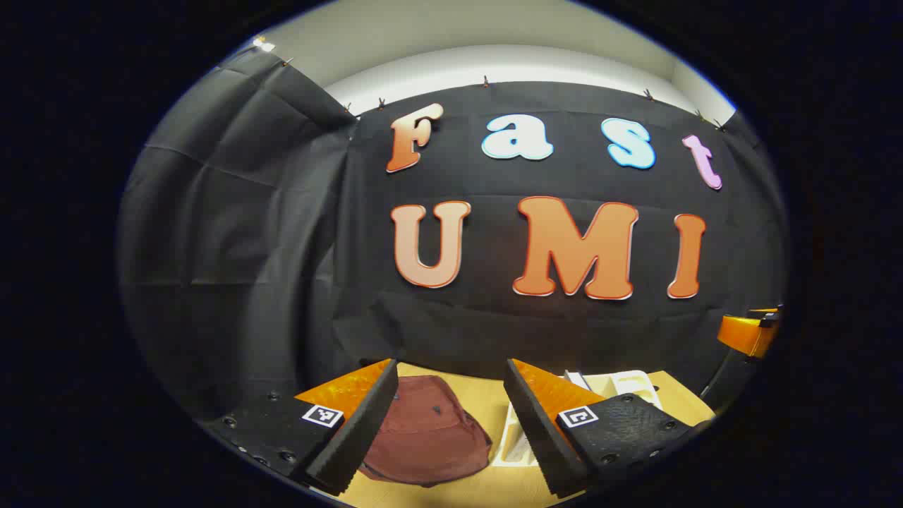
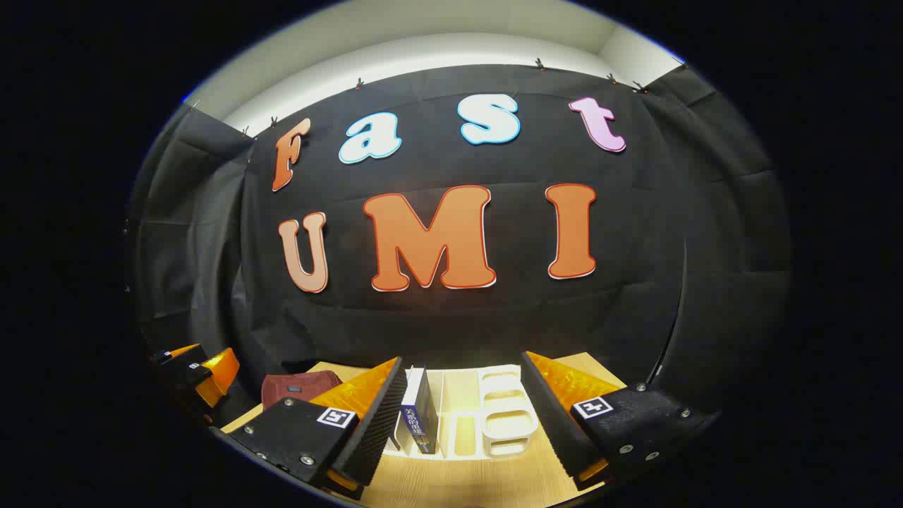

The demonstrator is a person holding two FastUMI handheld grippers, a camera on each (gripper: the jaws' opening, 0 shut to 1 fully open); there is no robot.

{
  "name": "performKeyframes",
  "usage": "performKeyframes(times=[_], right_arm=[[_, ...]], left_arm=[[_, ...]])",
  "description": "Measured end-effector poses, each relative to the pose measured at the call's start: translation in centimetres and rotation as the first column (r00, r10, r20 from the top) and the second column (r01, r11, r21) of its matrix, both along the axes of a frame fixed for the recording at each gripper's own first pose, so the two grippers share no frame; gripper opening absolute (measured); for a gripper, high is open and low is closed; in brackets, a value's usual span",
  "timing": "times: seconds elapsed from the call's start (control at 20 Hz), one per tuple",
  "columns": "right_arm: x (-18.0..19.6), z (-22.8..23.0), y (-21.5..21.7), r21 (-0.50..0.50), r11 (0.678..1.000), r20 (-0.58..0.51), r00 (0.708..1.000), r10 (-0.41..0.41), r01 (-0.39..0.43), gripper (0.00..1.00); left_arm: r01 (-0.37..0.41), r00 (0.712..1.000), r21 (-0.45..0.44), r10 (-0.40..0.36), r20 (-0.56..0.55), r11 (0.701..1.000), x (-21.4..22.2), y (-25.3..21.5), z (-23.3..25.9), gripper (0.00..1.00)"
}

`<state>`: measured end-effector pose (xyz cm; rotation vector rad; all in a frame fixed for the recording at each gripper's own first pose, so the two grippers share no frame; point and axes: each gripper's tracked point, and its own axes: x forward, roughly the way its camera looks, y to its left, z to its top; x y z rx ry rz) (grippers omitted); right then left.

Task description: Open the schoolbag, grab two books from the bookshelf and put them into the schoolbag.

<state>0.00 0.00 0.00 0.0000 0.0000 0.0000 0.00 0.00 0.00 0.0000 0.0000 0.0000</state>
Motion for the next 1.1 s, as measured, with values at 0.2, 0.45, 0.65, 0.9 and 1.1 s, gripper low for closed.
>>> performKeyframes(times=[0.2,0.45,0.65,0.9,1.1], right_arm=[[0.4,0.8,0.1,-0.018,1.000,0.039,0.999,-0.025,0.026,0.96],[0.4,0.3,0.2,0.005,0.997,0.036,0.996,-0.079,0.079,0.96],[0.0,0.4,0.1,-0.009,0.993,0.041,0.993,-0.113,0.114,0.96],[0.0,-0.6,0.7,-0.019,0.993,0.011,0.993,-0.120,0.121,0.96],[0.1,-0.5,1.1,-0.021,0.993,0.012,0.993,-0.119,0.120,0.96]], left_arm=[[0.029,1.000,-0.029,-0.029,0.011,0.999,0.8,0.1,-0.1,0.94],[0.058,0.996,-0.011,-0.058,-0.070,0.998,2.7,0.8,-2.7,0.95],[0.094,0.994,-0.015,-0.095,-0.051,0.995,3.5,0.4,-2.0,0.95],[0.144,0.989,0.024,-0.142,-0.042,0.989,3.7,-0.1,-1.3,0.95],[0.158,0.987,0.039,-0.158,-0.017,0.987,3.3,0.2,-0.6,0.94]])
